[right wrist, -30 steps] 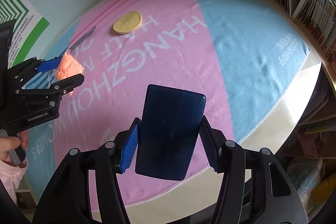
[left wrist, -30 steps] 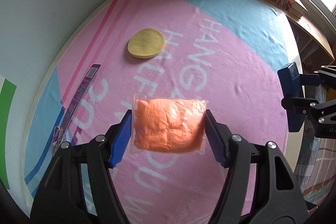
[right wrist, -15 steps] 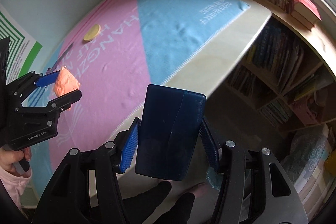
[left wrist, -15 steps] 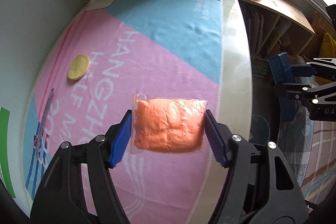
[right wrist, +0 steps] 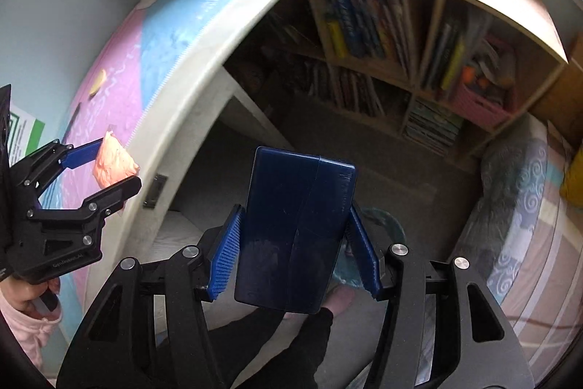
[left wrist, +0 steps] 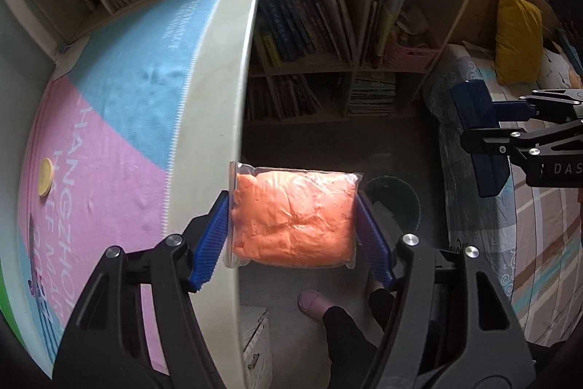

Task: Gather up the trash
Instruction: 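Lift the orange bag and navy case and carry them over the wastebasket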

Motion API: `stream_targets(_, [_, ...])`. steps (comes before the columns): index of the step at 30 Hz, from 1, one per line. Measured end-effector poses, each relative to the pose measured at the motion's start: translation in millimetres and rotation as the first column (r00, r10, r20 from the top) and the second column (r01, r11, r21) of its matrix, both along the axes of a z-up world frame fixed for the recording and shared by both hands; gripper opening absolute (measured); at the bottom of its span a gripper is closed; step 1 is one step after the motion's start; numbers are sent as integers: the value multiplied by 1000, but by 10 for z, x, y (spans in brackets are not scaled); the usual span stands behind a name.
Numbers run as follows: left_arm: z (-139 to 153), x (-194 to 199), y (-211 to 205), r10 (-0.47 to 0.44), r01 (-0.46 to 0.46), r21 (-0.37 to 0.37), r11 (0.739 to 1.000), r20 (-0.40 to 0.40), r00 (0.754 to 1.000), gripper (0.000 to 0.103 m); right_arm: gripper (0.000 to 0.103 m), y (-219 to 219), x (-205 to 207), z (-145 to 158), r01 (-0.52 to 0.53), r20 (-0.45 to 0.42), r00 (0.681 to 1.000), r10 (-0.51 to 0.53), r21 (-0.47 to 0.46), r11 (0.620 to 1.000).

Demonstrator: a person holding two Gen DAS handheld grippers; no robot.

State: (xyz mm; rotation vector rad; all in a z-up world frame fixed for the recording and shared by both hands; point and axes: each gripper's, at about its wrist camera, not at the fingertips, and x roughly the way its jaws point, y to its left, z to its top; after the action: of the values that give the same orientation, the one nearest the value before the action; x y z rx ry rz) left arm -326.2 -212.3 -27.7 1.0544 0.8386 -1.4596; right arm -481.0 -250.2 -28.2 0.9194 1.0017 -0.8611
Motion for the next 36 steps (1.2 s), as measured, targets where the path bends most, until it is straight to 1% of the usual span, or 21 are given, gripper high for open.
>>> stream_targets(3, [-95, -289, -3, -41, 41, 22, 999, -7, 999, 64, 57, 64, -296, -82, 38, -2, 999, -38, 23, 999])
stream_targets(7, [-195, -612, 14, -84, 84, 43, 996, -11, 996, 64, 57, 137, -569, -135, 73, -5, 997, -72, 39, 997])
stream_targets(13, [-322, -1003, 50, -138, 139, 74, 988, -14, 990, 64, 57, 241, -913, -200, 115, 1, 993, -115, 55, 992])
stream_targets(19, [-455, -1316, 94, -180, 181, 104, 978, -17, 983, 64, 57, 345, -1204, -322, 151, 4, 988, -152, 87, 985])
stream_targets(28, [-726, -1699, 152, -229, 231, 150, 961, -26, 973, 64, 57, 475, -1473, -540, 193, -5, 981, -194, 143, 971])
stream_targets(36, [-1078, -1946, 148, -274, 275, 199, 941, -31, 961, 64, 57, 516, -1592, -818, 210, -16, 977, -211, 196, 958])
